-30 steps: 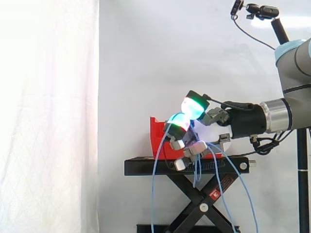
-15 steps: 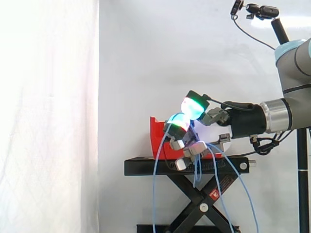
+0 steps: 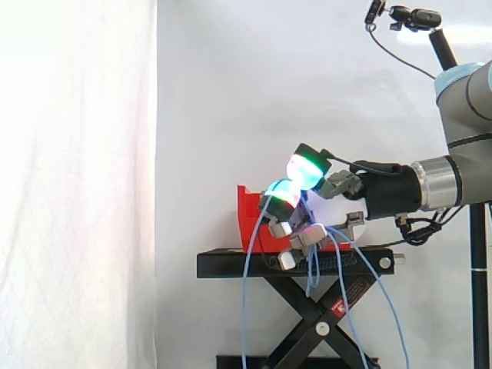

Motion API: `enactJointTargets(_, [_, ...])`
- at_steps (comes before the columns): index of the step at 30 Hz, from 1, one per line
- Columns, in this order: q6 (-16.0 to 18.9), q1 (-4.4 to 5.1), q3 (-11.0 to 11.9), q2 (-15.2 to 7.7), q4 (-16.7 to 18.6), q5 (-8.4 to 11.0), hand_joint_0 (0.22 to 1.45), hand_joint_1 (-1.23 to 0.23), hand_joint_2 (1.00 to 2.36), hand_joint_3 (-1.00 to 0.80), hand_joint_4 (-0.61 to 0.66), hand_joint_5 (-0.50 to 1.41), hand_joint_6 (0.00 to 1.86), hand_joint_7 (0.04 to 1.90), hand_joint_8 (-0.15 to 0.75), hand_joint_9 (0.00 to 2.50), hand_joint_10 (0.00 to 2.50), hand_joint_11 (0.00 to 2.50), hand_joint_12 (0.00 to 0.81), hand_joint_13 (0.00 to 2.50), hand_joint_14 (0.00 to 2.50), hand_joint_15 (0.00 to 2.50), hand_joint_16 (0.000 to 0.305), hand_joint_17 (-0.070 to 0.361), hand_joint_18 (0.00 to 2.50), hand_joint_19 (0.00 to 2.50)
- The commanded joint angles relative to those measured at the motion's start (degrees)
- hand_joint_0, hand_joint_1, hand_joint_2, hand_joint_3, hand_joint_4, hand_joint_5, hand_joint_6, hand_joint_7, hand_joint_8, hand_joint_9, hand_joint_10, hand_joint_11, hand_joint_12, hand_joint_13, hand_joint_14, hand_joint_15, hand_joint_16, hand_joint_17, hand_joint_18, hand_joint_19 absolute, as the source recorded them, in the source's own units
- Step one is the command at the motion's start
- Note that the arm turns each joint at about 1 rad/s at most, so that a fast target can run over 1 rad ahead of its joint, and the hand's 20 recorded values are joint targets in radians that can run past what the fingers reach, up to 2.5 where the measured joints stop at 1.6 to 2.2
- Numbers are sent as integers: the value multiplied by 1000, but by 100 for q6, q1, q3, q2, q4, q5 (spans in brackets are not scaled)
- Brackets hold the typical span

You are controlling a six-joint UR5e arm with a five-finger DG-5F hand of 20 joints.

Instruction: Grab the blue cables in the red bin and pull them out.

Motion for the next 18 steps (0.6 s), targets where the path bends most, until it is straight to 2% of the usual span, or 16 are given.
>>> enactJointTargets(1, [-3, 0, 0, -4, 0, 0, 912, -898, 1000, -1000, -25, 1007, 487, 849, 211, 1121, 28, 815, 263, 1319, 31, 1242, 42, 95, 766, 590])
enactJointTargets(18, [-3, 0, 0, 5, 0, 0, 913, -897, 1000, -1000, -31, 1005, 489, 857, 209, 1150, 29, 824, 269, 1316, 33, 1240, 42, 95, 777, 586])
